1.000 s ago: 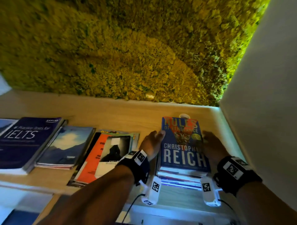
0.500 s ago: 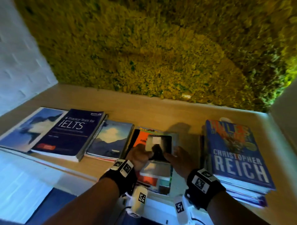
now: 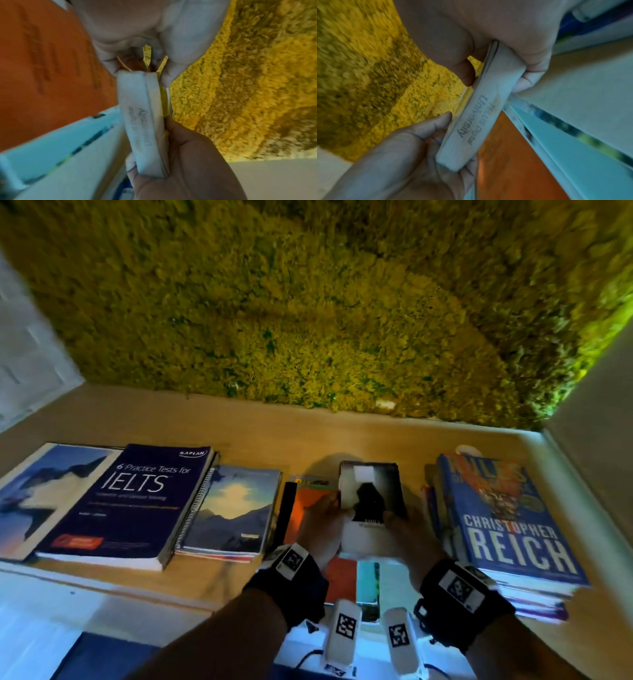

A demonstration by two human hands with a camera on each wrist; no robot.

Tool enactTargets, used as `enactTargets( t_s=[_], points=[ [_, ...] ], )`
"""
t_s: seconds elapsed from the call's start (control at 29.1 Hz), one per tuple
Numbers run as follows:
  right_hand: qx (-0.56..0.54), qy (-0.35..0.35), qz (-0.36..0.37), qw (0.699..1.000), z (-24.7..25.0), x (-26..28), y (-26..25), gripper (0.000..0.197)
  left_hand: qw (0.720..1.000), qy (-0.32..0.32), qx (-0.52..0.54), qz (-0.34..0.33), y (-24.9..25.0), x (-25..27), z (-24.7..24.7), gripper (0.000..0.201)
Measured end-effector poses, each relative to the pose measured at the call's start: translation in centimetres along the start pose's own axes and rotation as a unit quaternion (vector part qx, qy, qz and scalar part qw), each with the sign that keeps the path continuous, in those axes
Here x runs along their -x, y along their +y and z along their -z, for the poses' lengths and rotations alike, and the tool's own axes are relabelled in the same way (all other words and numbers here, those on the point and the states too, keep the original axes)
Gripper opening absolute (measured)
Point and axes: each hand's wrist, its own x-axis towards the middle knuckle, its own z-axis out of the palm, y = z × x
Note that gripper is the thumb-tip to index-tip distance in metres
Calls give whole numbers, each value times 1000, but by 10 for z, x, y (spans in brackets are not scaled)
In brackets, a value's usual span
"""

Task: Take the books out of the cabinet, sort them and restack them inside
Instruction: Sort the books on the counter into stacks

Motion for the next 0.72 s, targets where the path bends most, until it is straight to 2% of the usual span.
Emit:
enactTargets(
  t_s=[0.07,0.14,0.21,0.31,0.38,0.45,0.55,0.65,0.72],
  points=[
    [-37,16,50,998,19,10,-27,55,999,-20,12,-49,28,-1,-14,38],
    [-30,40,81,995,49,15,-55,52,995,-21,36,-86,42,-13,-35,33],
    [19,65,78,995,85,17,-73,48,993,-36,48,-101,54,-22,-62,27],
    [69,120,85,987,135,18,-84,30,988,-100,56,-107,62,-28,-106,36],
    [107,148,69,981,160,17,-84,22,985,-126,39,-114,64,-29,-131,33],
    [136,167,45,975,183,9,-74,28,983,-142,24,-114,67,-26,-152,32],
    [214,167,30,962,199,6,-67,30,985,-111,-23,-134,56,-33,-183,38],
    [257,137,23,956,204,2,-64,29,987,-73,-102,-99,27,-55,-204,46],
    [304,119,14,945,207,-3,-62,26,986,-64,-133,-83,1,-73,-216,68]
  ],
)
